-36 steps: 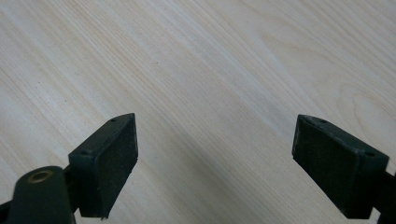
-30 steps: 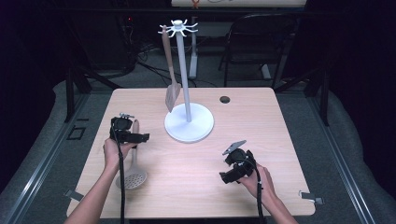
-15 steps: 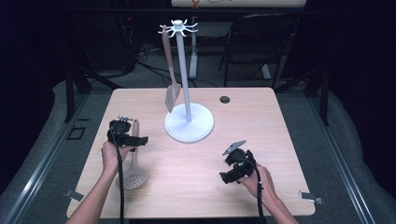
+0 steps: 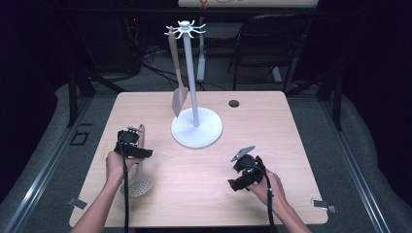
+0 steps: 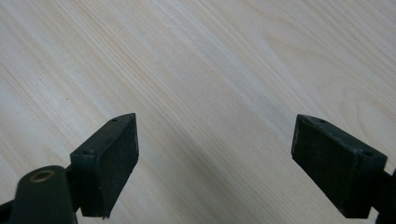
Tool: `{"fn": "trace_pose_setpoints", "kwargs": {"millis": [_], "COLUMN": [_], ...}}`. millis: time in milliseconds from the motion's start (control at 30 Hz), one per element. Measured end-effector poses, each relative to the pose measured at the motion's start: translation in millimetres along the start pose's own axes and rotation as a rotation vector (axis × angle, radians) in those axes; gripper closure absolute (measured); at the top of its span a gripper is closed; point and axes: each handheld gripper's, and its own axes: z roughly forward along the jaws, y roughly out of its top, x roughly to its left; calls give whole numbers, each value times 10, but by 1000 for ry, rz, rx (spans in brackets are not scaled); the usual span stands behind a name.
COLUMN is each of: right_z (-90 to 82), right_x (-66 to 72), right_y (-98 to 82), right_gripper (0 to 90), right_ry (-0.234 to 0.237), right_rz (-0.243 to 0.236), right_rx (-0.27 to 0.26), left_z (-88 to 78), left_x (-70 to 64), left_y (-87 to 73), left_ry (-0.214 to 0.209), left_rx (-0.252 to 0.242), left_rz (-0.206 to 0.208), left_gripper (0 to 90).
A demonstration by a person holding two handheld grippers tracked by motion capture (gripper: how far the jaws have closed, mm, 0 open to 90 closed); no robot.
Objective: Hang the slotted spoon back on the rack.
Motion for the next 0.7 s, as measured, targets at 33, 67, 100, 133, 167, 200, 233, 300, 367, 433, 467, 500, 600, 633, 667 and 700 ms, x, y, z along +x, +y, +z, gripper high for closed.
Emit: {"fn": "trace_pose_setpoints", "kwargs": {"millis": [33,67,100,133,167,200,233,300,367,433,467,500,600,633,667,700], "right_z": [2,6,9,10,11,11,10,11,9,8,7,6,4,3,4,7], "right_x": [0,5,4,5,6,5,4,4,3,5,6,8,13,11,8,6], "right_y": [2,2,3,3,3,2,2,1,0,1,1,2,3,3,3,2], "right_gripper": [145,145,145,144,144,144,144,144,144,144,144,144,145,145,145,145], "right_ry": [2,6,3,3,3,4,3,7,5,2,2,1,0,-2,-2,-1], "right_rz": [-1,3,-1,-2,-1,1,1,6,4,1,0,-1,1,1,0,0], "right_rx": [-3,-6,-1,2,4,1,0,-4,-2,0,1,2,-2,-2,-1,-1], "left_z": [22,42,57,78,87,93,93,86,83,90,105,116,133,131,129,128], "left_x": [0,0,-2,-7,-5,-8,-12,-11,1,12,22,26,36,39,45,50], "left_y": [-7,-13,-17,-25,-27,-32,-36,-40,-46,-49,-53,-58,-67,-67,-67,-70], "left_ry": [6,10,14,18,20,24,33,44,52,64,64,69,72,72,73,72], "left_rx": [15,31,37,40,46,46,45,44,41,52,63,66,60,60,60,57], "left_rz": [6,15,20,17,26,33,37,43,39,36,32,29,20,21,22,21], "left_gripper": [322,333,359,366,379,408,427,475,518,543,525,509,509,522,533,543]}}
